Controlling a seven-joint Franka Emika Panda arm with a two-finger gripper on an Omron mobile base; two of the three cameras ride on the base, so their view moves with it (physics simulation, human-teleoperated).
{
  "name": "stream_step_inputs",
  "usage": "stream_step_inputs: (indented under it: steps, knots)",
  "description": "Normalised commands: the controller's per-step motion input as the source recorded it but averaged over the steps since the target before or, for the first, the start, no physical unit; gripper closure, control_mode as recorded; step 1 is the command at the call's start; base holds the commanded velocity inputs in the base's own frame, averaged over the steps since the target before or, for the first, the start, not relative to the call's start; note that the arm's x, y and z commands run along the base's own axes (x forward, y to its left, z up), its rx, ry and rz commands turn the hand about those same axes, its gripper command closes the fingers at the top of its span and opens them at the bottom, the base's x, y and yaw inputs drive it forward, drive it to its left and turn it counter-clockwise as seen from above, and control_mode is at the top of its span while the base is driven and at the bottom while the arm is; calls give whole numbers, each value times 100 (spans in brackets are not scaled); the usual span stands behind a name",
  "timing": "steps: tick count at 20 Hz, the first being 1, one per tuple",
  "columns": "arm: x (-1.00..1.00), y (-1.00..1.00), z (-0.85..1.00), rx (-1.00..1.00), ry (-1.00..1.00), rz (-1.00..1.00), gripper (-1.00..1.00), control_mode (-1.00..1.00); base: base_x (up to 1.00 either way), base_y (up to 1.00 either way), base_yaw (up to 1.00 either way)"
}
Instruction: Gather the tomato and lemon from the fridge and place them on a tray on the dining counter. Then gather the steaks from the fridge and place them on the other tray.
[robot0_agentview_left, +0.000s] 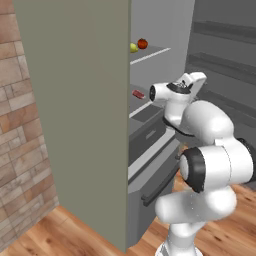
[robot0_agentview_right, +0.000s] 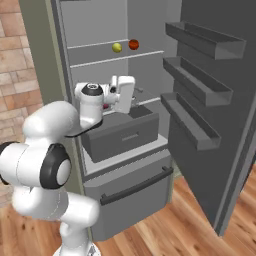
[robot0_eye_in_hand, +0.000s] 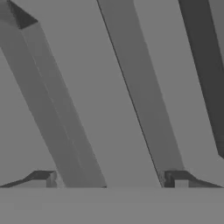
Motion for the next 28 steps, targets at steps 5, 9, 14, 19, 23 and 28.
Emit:
stream_step_inputs:
  steps: [5, 9, 14, 19, 23, 28]
  knots:
    - [-48, 68, 16, -3, -15, 0, -100, -100, 0, 0, 0]
    - [-63, -19, 34, 3, -7, 0, -100, -100, 0, 0, 0]
    - [-61, -49, 16, 12, -5, 0, -100, -100, 0, 0, 0]
    - [-51, -3, 10, 21, -10, 3, -100, -100, 0, 0, 0]
    - [-6, 1, 15, 34, 0, 21, -100, -100, 0, 0, 0]
    - [-8, 16, 6, 37, 0, 15, -100, -100, 0, 0, 0]
